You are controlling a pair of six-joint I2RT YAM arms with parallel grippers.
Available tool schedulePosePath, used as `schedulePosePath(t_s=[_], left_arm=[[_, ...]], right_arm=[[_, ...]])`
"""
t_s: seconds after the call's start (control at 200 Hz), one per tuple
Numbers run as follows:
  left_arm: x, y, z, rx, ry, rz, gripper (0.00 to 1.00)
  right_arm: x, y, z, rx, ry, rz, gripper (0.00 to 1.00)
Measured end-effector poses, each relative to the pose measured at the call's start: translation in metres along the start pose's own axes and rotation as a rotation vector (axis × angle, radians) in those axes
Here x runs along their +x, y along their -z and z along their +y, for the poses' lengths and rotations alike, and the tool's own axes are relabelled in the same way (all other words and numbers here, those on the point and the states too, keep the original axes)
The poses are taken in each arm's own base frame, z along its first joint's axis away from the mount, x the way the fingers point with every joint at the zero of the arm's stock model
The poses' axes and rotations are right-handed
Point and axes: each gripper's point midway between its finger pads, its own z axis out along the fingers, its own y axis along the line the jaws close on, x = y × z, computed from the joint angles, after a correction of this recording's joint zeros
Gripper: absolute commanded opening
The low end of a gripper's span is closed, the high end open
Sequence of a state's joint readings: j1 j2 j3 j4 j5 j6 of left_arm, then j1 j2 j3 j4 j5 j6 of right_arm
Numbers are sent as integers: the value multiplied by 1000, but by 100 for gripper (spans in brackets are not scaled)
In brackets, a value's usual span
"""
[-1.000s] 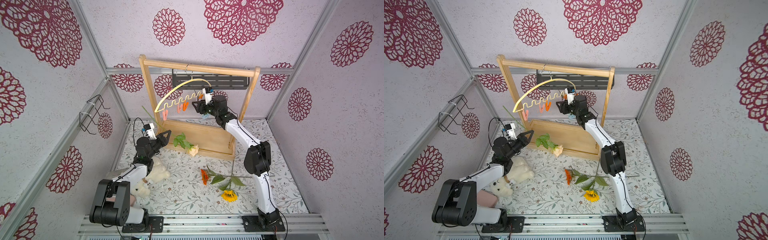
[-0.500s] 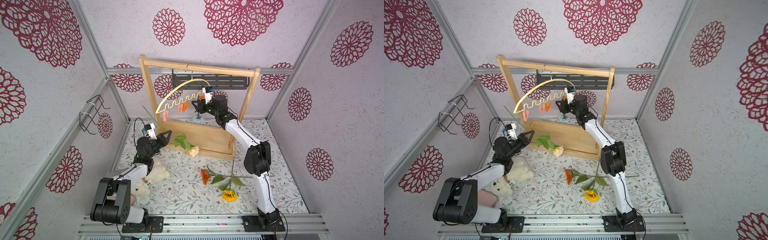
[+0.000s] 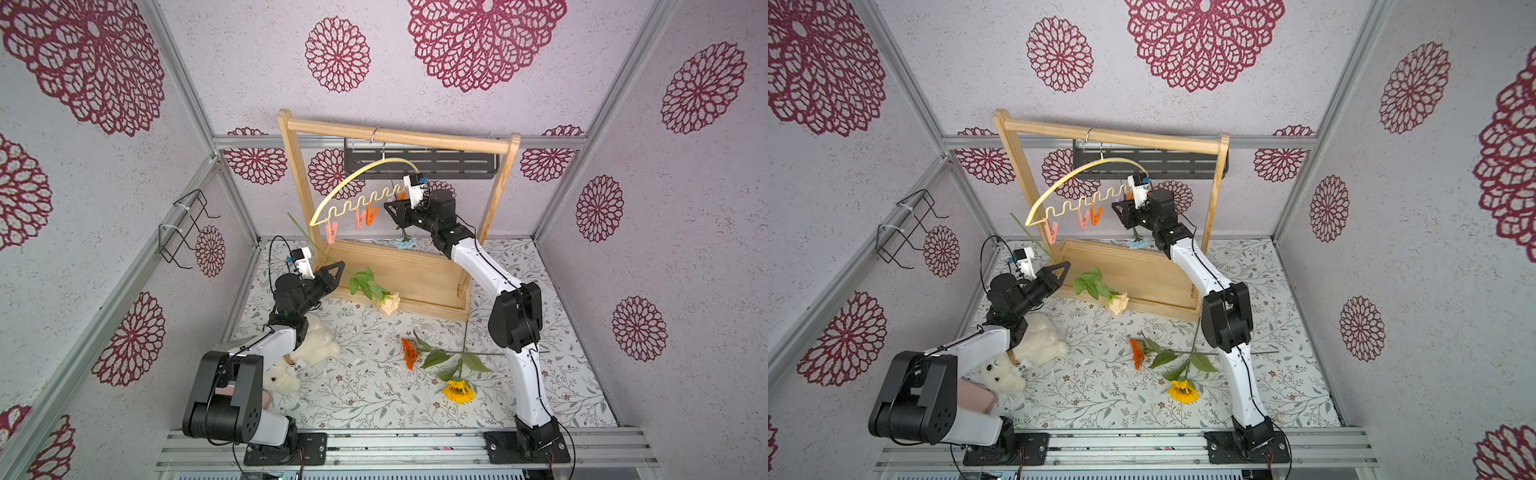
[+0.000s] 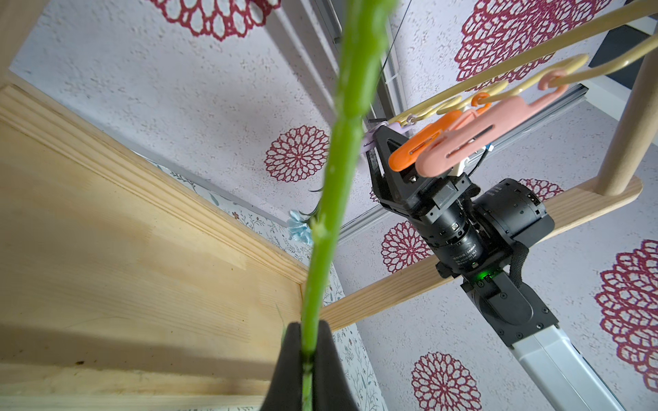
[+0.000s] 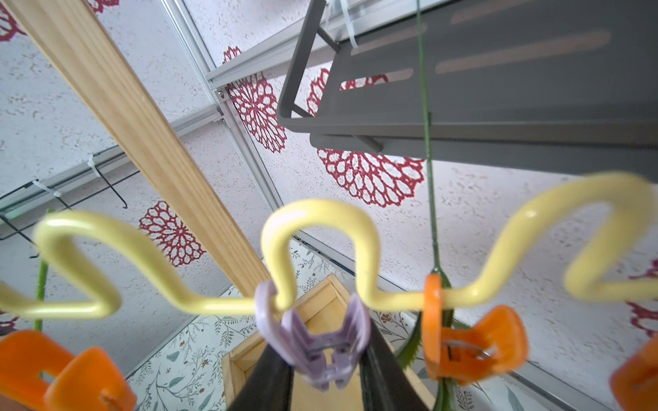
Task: Dry the flowers on a clothes hanger
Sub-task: Open the clamp at the hanger.
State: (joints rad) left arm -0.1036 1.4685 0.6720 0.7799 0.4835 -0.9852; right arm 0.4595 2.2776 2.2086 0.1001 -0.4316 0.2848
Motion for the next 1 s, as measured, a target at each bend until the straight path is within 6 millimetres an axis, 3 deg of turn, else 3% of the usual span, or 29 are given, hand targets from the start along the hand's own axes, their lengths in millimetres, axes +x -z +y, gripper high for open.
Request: schedulePosePath(t_s=[0.325, 0.68, 1.001], left_arm=[[-20, -23, -7, 26, 15, -18, 0], [-44, -57, -23, 65, 23, -14, 0], [-28, -90, -35, 80, 39, 56, 0]], right_arm=[[3, 3, 8, -74, 1, 27, 28], [10, 18, 33, -219, 9, 93, 16], [13, 34, 54, -315, 7, 130, 8]])
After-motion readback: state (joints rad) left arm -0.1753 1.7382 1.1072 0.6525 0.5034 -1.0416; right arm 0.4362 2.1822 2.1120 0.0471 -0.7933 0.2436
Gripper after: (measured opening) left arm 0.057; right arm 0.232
